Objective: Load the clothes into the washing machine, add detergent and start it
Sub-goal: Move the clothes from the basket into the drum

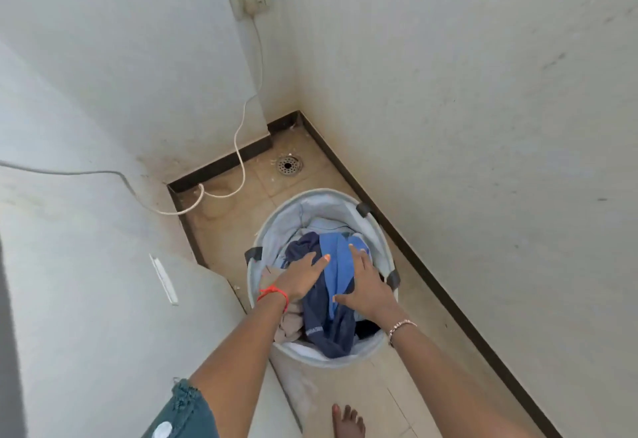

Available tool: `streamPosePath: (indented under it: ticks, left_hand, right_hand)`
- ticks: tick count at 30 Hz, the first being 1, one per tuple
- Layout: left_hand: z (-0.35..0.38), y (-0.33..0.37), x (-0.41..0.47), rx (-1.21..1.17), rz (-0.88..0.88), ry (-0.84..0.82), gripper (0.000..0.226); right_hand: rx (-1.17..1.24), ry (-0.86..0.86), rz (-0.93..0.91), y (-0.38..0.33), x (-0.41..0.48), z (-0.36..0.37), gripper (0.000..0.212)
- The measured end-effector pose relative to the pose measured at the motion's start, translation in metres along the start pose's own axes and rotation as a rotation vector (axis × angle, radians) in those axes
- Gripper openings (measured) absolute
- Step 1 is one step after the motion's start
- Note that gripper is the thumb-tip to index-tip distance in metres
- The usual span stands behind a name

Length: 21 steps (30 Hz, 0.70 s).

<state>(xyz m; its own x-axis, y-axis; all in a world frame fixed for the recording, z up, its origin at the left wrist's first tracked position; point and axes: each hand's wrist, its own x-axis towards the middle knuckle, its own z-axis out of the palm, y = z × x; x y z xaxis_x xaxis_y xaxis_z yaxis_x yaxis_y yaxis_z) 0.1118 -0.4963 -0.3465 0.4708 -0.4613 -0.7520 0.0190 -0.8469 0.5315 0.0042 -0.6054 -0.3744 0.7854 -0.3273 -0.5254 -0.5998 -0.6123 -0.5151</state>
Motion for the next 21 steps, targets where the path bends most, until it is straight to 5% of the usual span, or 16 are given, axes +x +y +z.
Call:
streamPosePath:
  ticks: [9, 17, 21]
  left_hand:
    - [0.02, -0.048, 0.064, -0.057, -0.024, -0.048, 0.079]
    - [0.035, -0.062, 0.079, -0.153, 0.003, 0.041, 0.073]
    - [0.035, -0.063, 0.076, -0.166, -0.013, 0.115, 0.07]
  right_hand:
    - [-0.035, -0.159, 0.102, -0.001, 0.074, 0.063, 0.12]
    - [-0.228, -0.032, 0.099, 0.009, 0.078, 0.081, 0.027]
    - [-0.164, 0.105, 0.051, 0.02, 0.071, 0.073, 0.046]
